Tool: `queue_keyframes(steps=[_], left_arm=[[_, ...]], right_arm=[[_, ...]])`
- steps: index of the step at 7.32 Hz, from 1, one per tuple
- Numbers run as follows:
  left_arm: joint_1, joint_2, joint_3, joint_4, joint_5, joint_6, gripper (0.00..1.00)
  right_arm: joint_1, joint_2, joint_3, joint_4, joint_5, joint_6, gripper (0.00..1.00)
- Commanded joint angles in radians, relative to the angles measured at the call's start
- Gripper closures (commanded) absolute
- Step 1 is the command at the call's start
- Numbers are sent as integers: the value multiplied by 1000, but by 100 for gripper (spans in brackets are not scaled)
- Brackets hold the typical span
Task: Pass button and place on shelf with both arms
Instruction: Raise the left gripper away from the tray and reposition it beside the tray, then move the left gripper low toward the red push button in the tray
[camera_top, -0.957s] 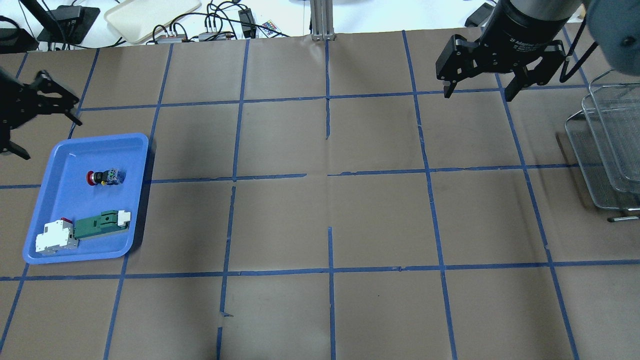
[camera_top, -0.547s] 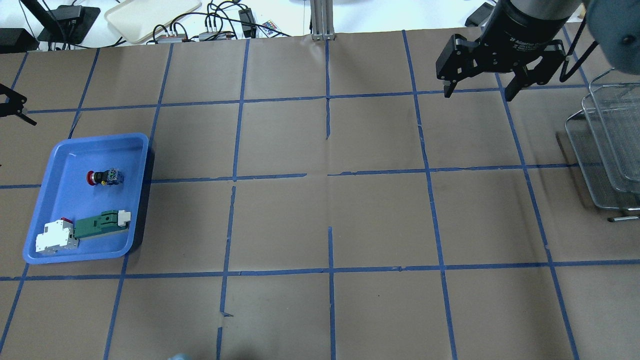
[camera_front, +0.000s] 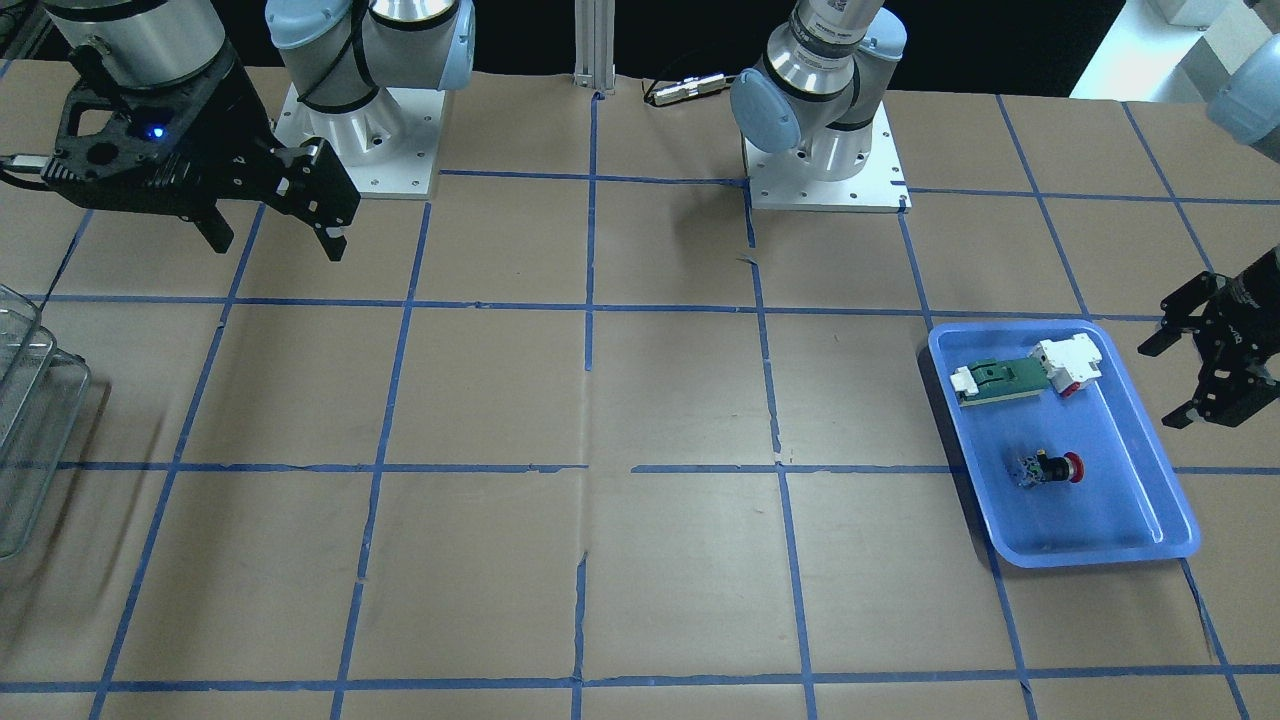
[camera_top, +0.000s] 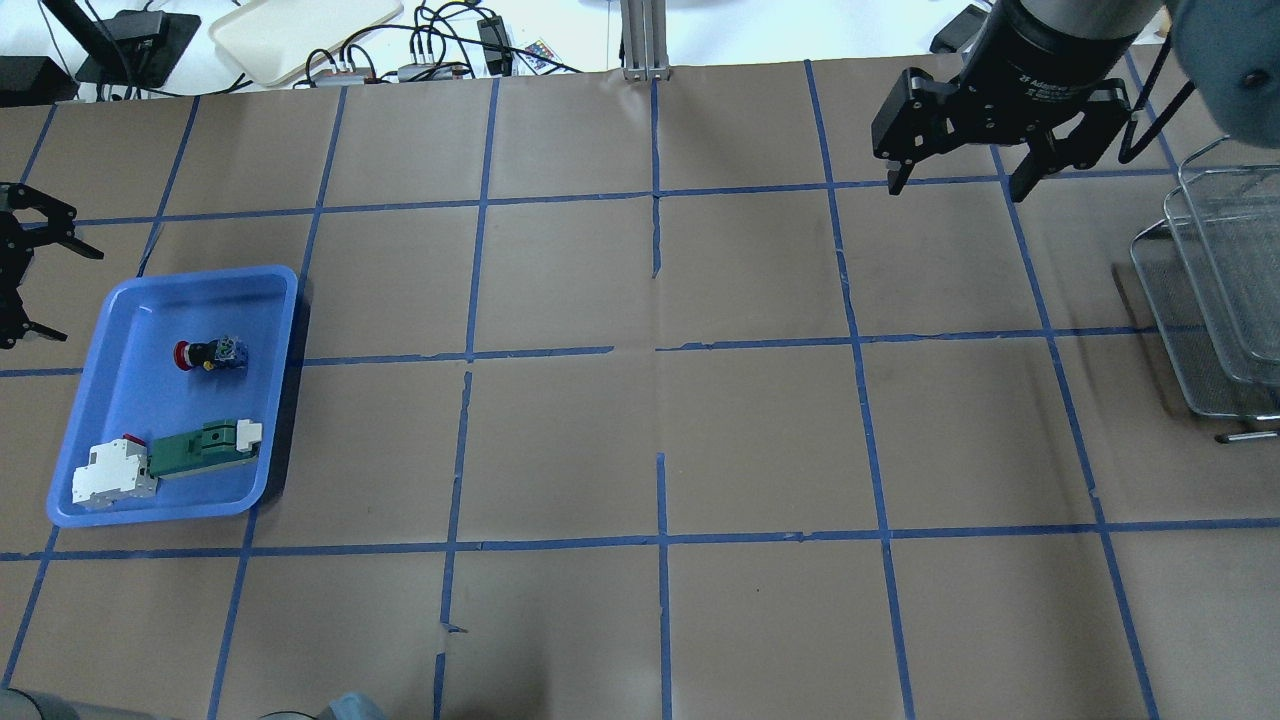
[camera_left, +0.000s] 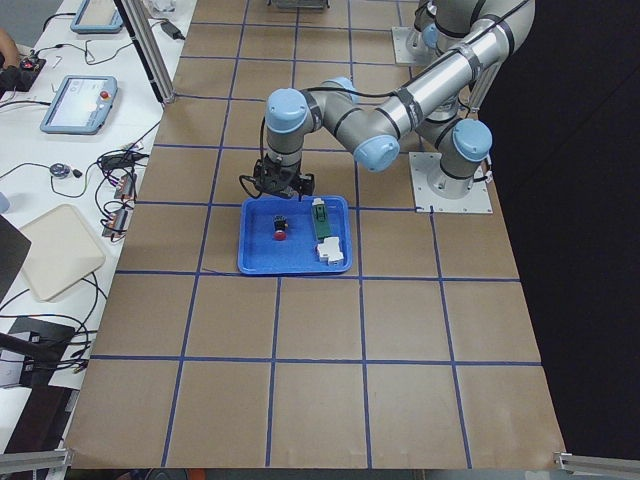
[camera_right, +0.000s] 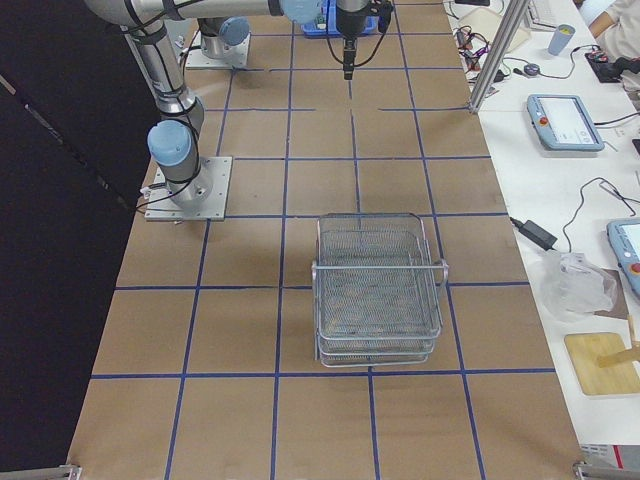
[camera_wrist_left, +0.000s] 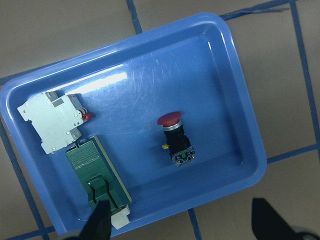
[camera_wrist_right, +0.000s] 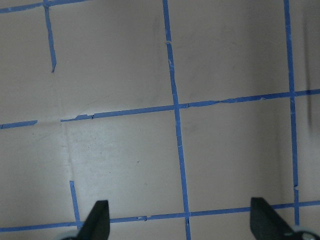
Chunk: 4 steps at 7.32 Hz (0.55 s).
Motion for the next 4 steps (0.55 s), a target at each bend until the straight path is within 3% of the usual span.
queue_keyframes(steps=[1, 3, 4], left_arm=[[42, -91, -1, 1, -90, -38, 0], [84, -164, -1, 0, -141, -35, 0], [106, -200, -3, 1, -221, -23, 0]], right_arm=[[0, 1, 1, -1, 1, 0, 0], [0, 1, 1, -1, 9, 0, 0], [0, 1, 1, -1, 9, 0, 0]])
